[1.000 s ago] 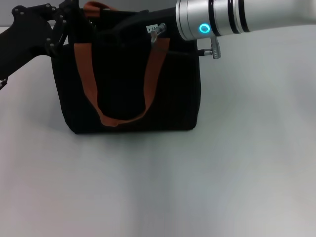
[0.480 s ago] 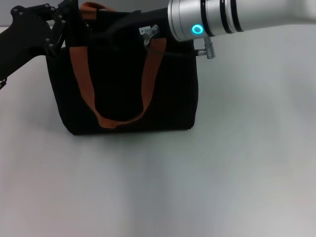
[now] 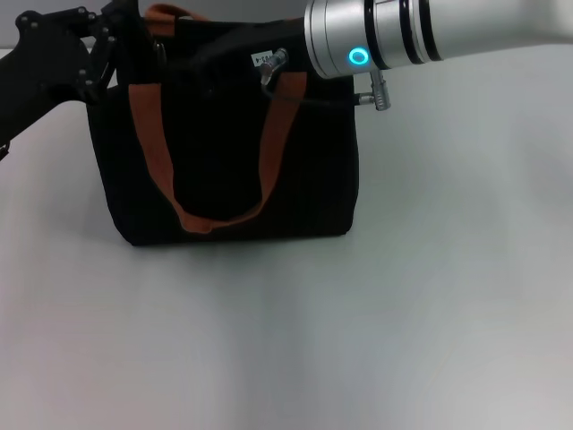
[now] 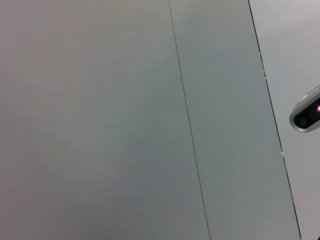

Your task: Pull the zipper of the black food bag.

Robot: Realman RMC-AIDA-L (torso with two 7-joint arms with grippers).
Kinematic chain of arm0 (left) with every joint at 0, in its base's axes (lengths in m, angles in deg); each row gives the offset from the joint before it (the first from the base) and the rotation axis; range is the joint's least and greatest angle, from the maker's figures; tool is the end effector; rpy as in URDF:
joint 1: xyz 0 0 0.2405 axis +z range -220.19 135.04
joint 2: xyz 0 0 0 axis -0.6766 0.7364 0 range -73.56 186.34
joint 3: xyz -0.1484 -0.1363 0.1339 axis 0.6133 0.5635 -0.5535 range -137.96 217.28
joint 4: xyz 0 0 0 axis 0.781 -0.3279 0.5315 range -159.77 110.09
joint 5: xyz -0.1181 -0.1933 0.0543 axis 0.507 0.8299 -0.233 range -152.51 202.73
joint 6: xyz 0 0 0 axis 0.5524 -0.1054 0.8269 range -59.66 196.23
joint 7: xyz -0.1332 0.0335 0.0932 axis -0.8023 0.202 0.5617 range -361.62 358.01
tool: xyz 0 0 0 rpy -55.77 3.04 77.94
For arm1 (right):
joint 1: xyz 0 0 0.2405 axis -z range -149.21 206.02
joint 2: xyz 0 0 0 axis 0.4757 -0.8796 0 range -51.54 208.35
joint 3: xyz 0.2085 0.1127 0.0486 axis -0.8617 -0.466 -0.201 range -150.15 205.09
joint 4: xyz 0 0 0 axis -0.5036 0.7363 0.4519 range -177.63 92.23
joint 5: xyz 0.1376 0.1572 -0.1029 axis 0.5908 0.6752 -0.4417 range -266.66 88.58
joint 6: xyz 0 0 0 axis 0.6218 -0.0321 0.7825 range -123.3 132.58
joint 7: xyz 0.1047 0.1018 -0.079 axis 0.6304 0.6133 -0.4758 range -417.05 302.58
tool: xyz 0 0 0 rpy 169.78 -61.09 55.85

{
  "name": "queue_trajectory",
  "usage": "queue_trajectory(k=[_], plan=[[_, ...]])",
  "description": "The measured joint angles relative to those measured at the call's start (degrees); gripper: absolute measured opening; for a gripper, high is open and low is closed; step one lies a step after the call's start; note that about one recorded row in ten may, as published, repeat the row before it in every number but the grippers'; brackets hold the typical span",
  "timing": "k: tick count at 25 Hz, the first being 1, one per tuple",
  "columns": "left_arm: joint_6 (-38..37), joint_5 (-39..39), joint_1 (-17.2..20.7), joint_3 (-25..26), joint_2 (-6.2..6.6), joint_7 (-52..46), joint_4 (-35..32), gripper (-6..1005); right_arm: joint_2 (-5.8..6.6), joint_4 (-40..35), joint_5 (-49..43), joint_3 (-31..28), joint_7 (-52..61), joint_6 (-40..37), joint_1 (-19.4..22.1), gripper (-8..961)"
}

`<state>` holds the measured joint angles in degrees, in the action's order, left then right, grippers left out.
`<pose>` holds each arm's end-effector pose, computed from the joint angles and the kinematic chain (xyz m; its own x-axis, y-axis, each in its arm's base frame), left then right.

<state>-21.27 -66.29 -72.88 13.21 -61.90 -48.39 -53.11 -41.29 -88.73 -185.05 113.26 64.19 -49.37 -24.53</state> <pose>-0.2522 0.3749 0.0467 0.6918 -0.2183 0.6883 0.3663 -0.7153 -0.5951 0.0281 0.4306 -0.0992 0.8100 -0.4156 -0.4137 -0.4895 -0.8677 -0.0868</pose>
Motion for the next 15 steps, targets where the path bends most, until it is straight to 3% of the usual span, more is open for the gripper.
queue_trajectory(k=[3,15], plan=[[-0.09,0.37,0.06,0.0,0.0,0.0,-0.02,102,0.03,0.39,0.03,-0.08,0.03,0.26,0.02,64],[-0.09,0.45,0.11,-0.06,-0.03,0.0,0.12,107,0.03,0.48,0.82,0.04,0.2,1.06,0.12,37]])
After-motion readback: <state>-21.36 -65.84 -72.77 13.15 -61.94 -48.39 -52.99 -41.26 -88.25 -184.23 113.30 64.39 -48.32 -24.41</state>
